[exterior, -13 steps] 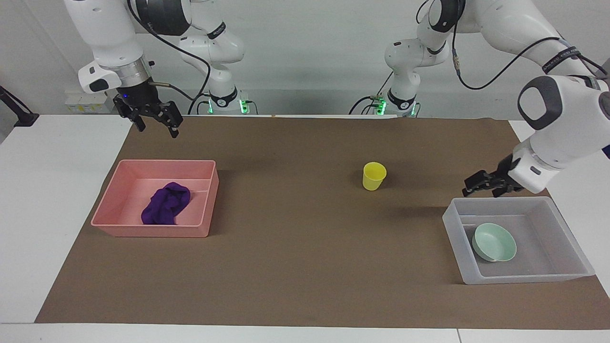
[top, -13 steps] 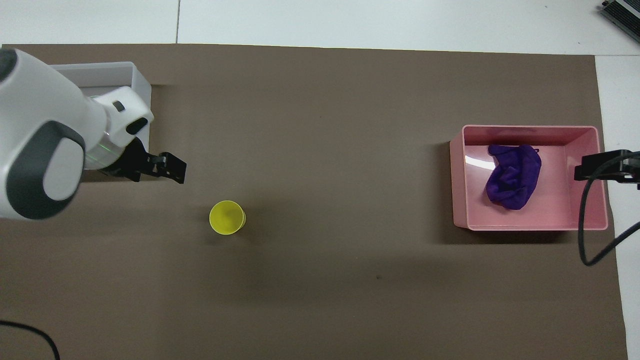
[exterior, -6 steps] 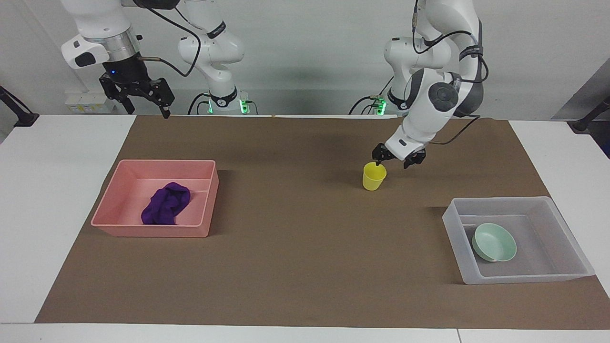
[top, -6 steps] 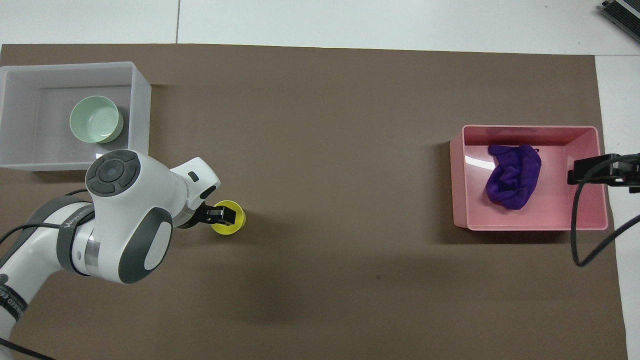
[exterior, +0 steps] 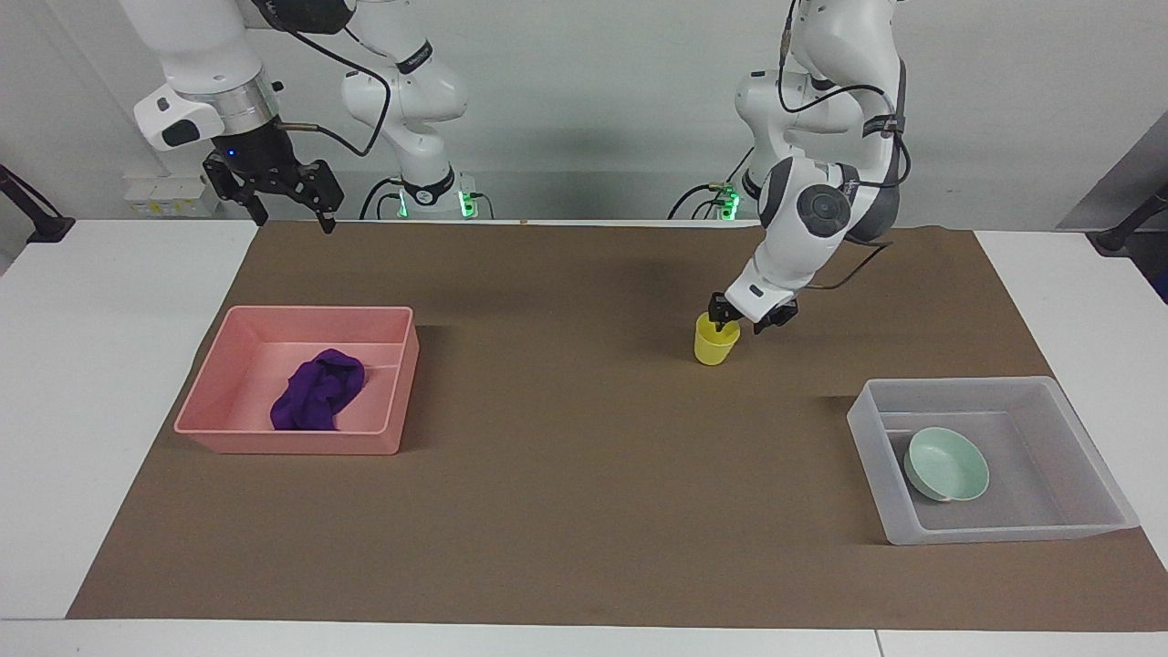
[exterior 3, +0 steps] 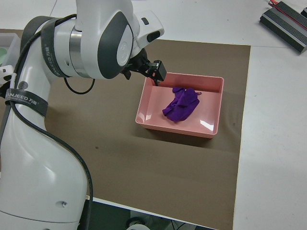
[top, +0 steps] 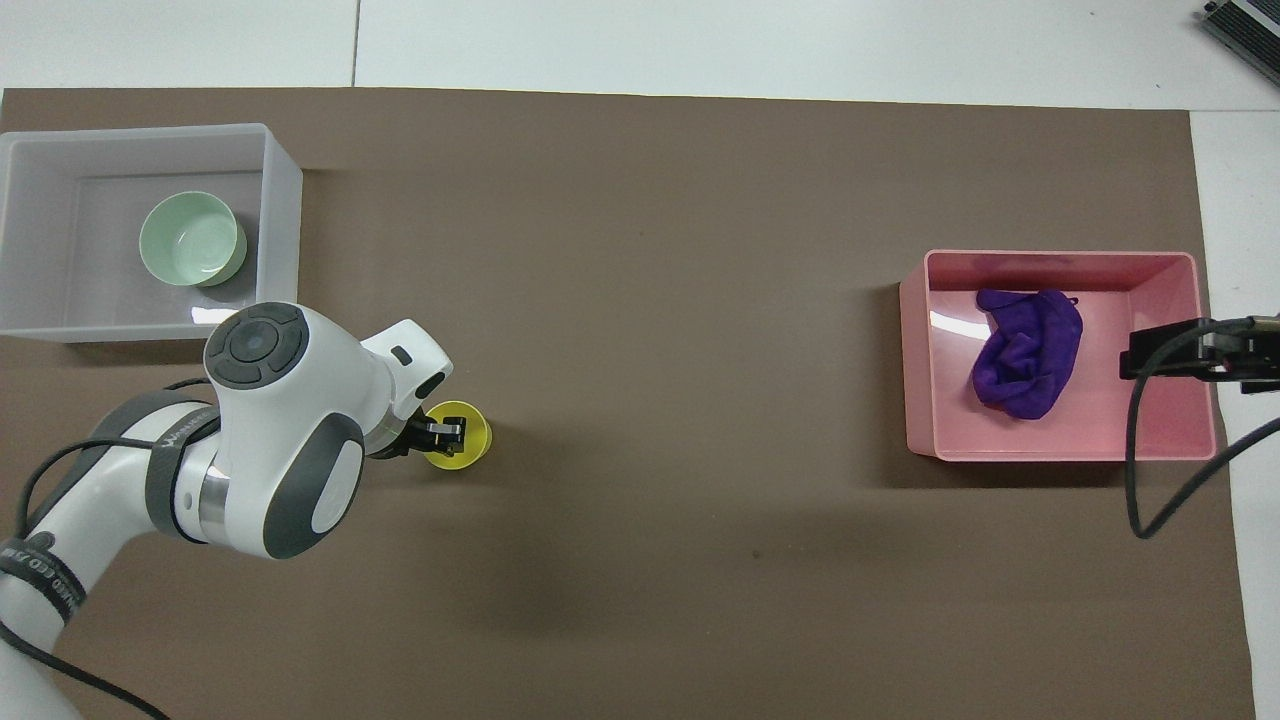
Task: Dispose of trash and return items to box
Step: 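Grasp the yellow cup rim with the left gripper, then carry the yellow cup with the left gripper into the green bowl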
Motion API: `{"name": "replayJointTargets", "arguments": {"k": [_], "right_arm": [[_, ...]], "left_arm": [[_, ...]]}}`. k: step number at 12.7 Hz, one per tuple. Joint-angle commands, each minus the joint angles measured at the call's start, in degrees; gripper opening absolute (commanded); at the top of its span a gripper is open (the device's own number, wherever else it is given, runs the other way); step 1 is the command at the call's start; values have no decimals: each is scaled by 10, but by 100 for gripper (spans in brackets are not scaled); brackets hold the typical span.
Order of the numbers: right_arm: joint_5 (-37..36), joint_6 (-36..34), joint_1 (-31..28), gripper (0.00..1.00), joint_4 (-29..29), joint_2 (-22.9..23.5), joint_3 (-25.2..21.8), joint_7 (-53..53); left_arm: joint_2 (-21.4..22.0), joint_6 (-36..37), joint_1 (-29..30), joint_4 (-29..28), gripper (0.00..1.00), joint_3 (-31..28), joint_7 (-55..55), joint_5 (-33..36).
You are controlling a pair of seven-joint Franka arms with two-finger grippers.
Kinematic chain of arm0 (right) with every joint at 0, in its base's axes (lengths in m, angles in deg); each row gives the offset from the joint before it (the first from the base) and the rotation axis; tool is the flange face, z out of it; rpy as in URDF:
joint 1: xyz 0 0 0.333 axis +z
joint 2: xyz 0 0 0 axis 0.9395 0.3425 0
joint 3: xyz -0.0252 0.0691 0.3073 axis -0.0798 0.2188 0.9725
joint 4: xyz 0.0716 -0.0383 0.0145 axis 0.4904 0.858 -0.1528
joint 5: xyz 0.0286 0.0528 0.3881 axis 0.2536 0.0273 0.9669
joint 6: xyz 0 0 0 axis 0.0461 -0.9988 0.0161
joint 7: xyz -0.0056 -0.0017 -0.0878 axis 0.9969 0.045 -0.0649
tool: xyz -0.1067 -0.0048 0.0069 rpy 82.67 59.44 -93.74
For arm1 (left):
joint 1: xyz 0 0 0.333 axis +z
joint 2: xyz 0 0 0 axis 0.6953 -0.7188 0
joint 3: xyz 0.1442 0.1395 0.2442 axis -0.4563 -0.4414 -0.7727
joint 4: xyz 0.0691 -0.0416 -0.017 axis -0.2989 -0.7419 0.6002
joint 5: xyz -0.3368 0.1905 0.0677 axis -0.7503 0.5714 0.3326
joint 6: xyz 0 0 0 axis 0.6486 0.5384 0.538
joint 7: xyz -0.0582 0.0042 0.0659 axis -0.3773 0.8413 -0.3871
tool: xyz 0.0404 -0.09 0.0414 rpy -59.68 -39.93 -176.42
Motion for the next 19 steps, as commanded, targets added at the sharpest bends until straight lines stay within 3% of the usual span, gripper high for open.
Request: {"name": "replayJointTargets", "arguments": {"k": [1, 5, 9, 12, 17, 19], "right_arm": [[-8, 6, -1, 100, 22, -17, 3, 10], [-7, 6, -2, 100, 23, -17, 3, 9], [-7, 6, -2, 100, 23, -17, 3, 8], [-7, 7, -2, 100, 23, -17, 3, 8], [-7, 7, -2, 100, 23, -17, 3, 8], [-7, 7, -2, 100, 23, -17, 3, 8]], "left_arm": [[-4, -6, -6, 1, 0, -6, 6, -7], [-11, 22, 3, 47, 0, -9, 3, -7], [-23, 181, 80, 211, 0, -12, -4, -4], [-37, 186, 143, 288, 0, -13, 7, -2], [-149, 174, 229, 429, 0, -20, -2, 7], [-208, 169, 247, 488, 0, -20, -10, 71]]}}
